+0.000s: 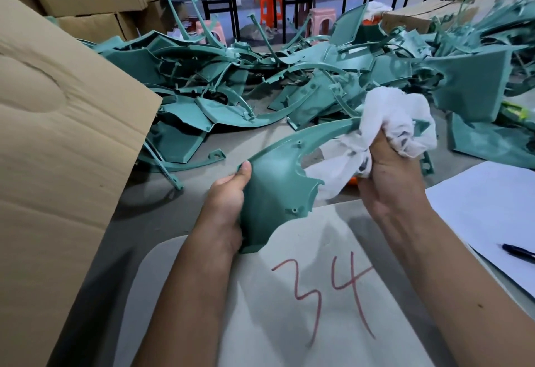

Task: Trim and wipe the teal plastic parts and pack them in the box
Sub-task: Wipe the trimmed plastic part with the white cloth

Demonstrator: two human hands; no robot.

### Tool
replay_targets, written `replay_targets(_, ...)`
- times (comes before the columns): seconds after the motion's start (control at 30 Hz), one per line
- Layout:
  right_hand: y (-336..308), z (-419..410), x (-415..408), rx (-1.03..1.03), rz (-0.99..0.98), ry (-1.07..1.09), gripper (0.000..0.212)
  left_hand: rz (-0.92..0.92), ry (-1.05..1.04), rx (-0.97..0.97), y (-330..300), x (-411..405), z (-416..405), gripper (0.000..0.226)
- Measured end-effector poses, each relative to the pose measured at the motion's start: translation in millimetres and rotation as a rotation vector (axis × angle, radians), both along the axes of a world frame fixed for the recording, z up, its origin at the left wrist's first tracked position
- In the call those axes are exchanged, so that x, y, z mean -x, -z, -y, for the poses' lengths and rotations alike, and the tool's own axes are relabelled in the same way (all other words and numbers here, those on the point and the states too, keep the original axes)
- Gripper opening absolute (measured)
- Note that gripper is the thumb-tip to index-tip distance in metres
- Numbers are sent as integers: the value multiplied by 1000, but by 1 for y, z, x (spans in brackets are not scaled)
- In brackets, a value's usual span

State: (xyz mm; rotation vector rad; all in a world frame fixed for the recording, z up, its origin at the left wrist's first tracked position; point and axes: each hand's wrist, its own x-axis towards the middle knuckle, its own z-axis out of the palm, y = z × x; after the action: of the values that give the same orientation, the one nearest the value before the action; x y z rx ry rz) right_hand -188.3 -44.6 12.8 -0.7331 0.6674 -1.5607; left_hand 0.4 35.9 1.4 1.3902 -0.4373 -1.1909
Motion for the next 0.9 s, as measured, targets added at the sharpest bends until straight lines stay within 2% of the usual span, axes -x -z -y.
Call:
replay_targets(0.03, 1, 0, -1, 0, 16, 25, 38, -29, 0, -5, -1, 2, 0, 32)
replay_targets(0.1, 6, 0, -2, 8, -95, 125, 10, -123, -18, -14, -4, 3, 0, 34)
replay_targets(0.13, 8, 2, 0, 12, -167, 194, 7, -175, -25, -16, -6, -1, -1, 35)
replay_targets(0.17, 11, 6, 6, -6, -200, 288, 17, -238, -18, -8, -8, -6, -3, 35)
replay_targets(0.23, 9, 15, 18, -98, -127, 444, 15, -347, -57, 30, -13, -20, -6, 37)
replay_targets(0.27, 8, 18, 23, -133, -95, 498, 6, -344, -97, 42, -13, -24, -7, 34)
replay_targets(0.3, 6, 20, 24, -147, -56, 503, 10, -317, -113, 48, -14, -25, -7, 31)
replay_targets(0.4, 5, 18, 20, -128, -16, 311, 37, -243, -147, 52, -17, -12, -7, 36)
replay_targets(0.5, 3, 7, 10, -62, -171, 12, 33, -159, -147, -4, -9, -7, -3, 32)
replay_targets(0.57, 2, -4, 5, -30, -190, -15, 27, -137, -124, -26, -6, -8, -2, 36)
replay_targets(0.73, 0, -26, -17, 5, -233, -93, 34, -72, -46, -53, -5, 11, -1, 38)
replay_targets(0.83, 1, -38, -29, -7, -250, -157, 48, -43, -40, -43, -2, 21, 1, 38)
replay_targets(0.9, 2, -40, -33, -23, -289, -187, 43, -43, -50, -47, -1, 20, 2, 38)
